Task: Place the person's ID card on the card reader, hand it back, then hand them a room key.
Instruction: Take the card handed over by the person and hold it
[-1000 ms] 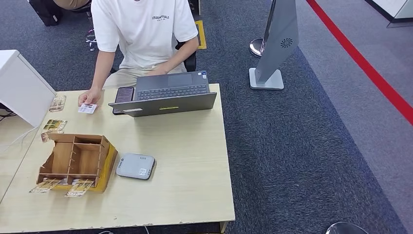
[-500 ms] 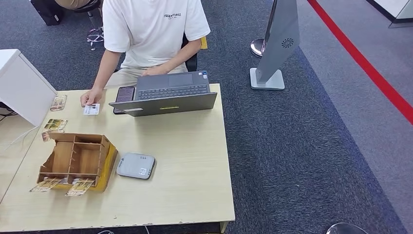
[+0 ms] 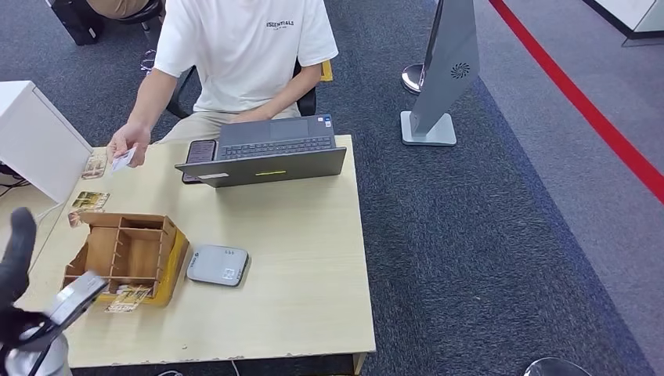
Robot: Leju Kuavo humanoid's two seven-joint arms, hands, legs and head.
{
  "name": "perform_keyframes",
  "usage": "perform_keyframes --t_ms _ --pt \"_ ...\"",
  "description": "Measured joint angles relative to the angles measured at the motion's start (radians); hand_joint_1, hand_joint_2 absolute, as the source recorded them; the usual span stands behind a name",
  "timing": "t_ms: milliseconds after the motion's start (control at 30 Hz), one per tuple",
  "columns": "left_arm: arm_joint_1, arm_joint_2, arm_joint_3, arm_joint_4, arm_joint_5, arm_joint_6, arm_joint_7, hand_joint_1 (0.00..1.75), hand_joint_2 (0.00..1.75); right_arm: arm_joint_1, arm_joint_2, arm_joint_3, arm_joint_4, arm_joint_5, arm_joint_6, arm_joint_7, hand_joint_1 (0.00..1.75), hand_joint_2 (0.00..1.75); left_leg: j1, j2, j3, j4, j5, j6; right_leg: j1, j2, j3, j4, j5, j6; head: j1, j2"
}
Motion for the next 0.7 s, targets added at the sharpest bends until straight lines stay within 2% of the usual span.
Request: perform_keyframes --t_ms 100,300,433,600,700 --pt "-0.137 0.083 0.016 0.21 -0.195 0.0 0.091 0.0 1.75 -0.014 0.007 0.008 0.001 0.014 0.002 0.02 0.0 0.0 0.0 0.002 -0.001 0.0 0.002 -0.003 0.0 0.003 -0.003 0.003 0.003 -0.004 -0.001 0.0" --pt "-0.338 0.214 -0.013 0.567 -0.394 0.001 0.319 0.0 1.75 -0.025 0.017 0.009 0.002 0.022 0.0 0.047 0.0 0.0 0.001 0.005 -0.002 0.0 0.005 -0.004 0.001 0.005 -0.006 0.003 0.005 -0.005 -0.001 0.0" --pt "-0.409 0.251 -0.061 0.703 -0.411 0.002 0.372 0.0 1.75 -0.029 0.02 0.009 0.004 0.022 -0.002 0.054 0.0 0.0 0.001 0.005 -0.003 0.0 0.004 -0.004 0.001 0.005 -0.007 0.003 0.005 -0.005 -0.002 0.0" --pt "-0.436 0.273 -0.104 0.784 -0.395 0.003 0.396 0.0 1.75 -0.029 0.022 0.008 0.004 0.022 -0.004 0.057 0.0 0.0 0.001 0.005 -0.004 0.0 0.004 -0.004 0.001 0.005 -0.008 0.003 0.005 -0.005 -0.002 0.0" --pt "-0.439 0.28 -0.116 0.804 -0.383 0.003 0.399 1.31 1.75 -0.029 0.022 0.008 0.005 0.024 -0.004 0.056 0.0 0.0 0.001 0.005 -0.005 0.0 0.004 -0.004 0.001 0.005 -0.009 0.003 0.005 -0.005 -0.002 0.0"
